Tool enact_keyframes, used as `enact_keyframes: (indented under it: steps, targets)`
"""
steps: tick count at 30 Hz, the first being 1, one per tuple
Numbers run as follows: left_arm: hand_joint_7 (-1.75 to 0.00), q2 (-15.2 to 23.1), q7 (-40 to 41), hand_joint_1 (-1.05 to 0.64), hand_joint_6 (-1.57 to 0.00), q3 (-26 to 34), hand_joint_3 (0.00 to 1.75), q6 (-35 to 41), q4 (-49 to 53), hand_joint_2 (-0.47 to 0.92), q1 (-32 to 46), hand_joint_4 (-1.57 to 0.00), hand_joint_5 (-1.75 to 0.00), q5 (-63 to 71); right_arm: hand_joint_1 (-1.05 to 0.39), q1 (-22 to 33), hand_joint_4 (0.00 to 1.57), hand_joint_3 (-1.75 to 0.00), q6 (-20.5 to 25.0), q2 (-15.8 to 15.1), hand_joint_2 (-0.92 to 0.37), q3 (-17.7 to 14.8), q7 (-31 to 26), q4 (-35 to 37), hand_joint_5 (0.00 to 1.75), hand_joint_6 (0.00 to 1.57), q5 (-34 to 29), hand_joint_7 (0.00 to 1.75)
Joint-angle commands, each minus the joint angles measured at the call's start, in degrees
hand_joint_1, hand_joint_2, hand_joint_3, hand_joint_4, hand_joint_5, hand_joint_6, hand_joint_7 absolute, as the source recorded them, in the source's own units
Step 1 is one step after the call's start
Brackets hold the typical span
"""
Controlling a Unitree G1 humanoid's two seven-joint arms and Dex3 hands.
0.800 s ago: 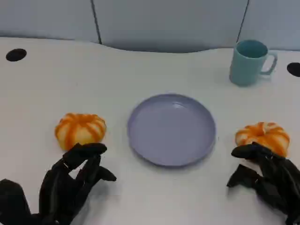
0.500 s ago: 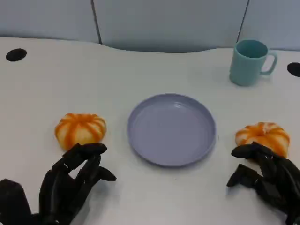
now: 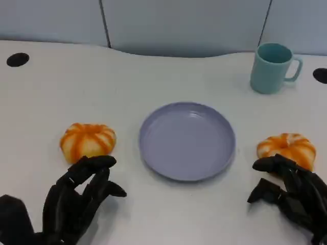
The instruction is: Grasp the bread from the table and place it into the plate.
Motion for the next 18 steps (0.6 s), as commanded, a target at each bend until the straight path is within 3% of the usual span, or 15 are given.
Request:
enact_keyframes:
  steps: [1, 7, 12, 14, 15, 18]
  targets:
    - [-0.95, 0.8, 0.4, -0.46, -0.71, 0.4, 0.16, -0.5, 0.2, 0.92, -0.5, -0.65, -1.57, 0.3, -0.45, 0.7, 0.64, -0.21, 0.2, -0.5, -0.92, 0.1, -0.4, 0.5, 1.42, 0.67, -0.6, 0.97]
    - [-0.93, 1.0, -0.6, -0.44, -0.69, 0.6, 0.16, -1.8, 0.1, 0.92, -0.3, -0.63, -1.56, 0.1, -0.45, 1.0, 0.64, -0.20, 0.0, -0.1, -0.92, 0.4, -0.9, -0.1, 1.44, 0.66, -0.8, 0.97]
    - [-0.48, 1.9, -3.9, -0.43, -0.62, 0.6, 0.13, -11.1, 3.9, 0.92, -1.5, -0.53, -1.35, 2.3, -0.46, 0.8, 0.64, -0.17, 0.3, 0.3, -0.92, 0.7, -1.4, 0.0, 1.44, 0.65, -0.9, 0.98]
    - [-0.42, 2.4, -4.2, -0.43, -0.61, 0.5, 0.12, -15.1, 5.8, 0.92, -2.2, -0.53, -1.30, 3.8, -0.47, 0.7, 0.64, -0.17, 0.3, 0.4, -0.92, 0.9, -1.6, 0.1, 1.44, 0.65, -1.0, 0.99]
    - [-0.30, 3.1, -4.2, -0.44, -0.62, 0.3, 0.10, -18.1, 7.1, 0.92, -2.9, -0.52, -1.15, 5.3, -0.47, 0.6, 0.64, -0.17, 0.3, 0.5, -0.92, 1.0, -1.6, 0.2, 1.44, 0.65, -1.0, 0.99]
    - [-0.16, 5.2, -4.5, -0.48, -0.59, -0.2, 0.07, -24.6, 10.2, 0.92, -4.3, -0.44, -0.98, 8.6, -0.46, 0.4, 0.63, -0.18, 0.0, 0.7, -0.92, 1.2, -1.7, 0.5, 1.43, 0.64, -1.1, 0.99]
